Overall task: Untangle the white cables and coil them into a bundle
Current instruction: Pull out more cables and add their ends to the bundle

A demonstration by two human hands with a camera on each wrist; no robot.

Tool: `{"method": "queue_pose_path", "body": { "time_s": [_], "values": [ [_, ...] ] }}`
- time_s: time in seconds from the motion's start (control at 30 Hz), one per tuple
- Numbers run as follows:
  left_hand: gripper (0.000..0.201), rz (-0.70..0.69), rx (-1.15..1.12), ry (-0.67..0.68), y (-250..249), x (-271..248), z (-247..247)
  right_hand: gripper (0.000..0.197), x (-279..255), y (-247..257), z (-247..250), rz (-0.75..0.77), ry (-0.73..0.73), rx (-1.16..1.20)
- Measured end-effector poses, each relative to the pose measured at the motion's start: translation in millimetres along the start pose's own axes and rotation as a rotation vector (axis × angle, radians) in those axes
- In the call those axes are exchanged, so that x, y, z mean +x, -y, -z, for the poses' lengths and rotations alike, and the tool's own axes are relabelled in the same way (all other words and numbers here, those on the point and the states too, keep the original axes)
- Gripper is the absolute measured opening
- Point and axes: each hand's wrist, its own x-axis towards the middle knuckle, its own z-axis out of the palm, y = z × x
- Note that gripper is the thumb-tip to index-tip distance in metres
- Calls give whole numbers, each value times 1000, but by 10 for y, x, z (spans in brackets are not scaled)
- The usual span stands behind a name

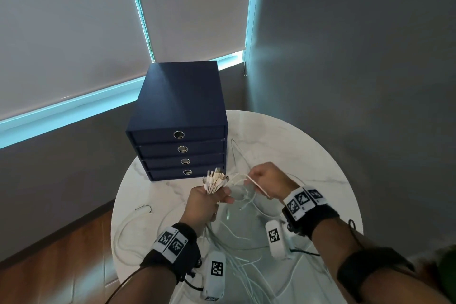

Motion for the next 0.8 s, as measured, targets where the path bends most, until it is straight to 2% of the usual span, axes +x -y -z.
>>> {"method": "queue_pose_path", "body": {
  "time_s": [0.07,0.13,0.27,0.4,0.47,0.6,0.7,0.8],
  "values": [
    [13,-19,1,11,-41,-27,-53,21,-53,1,-114,45,50,79],
    [19,-18,-17,15,-58,-27,-80,22,-76,39,-182,90,-12,182],
    [29,24,-67,-32,-2,16,-12,24,-76,142,-50,49,-289,526],
    [26,47,-149,-131,71,16,130,24,-38,10,480,-33,-627,823],
    [21,48,-159,-157,87,9,174,21,-34,-166,772,-112,-737,905],
    [13,47,-177,-155,75,14,152,21,-98,-576,1160,-272,-860,939],
    [21,31,-182,-109,37,22,106,23,-168,-1008,1368,-415,-913,949],
    [24,7,-174,-67,-31,11,29,32,-273,-1490,1483,-526,-846,713]
  ]
}}
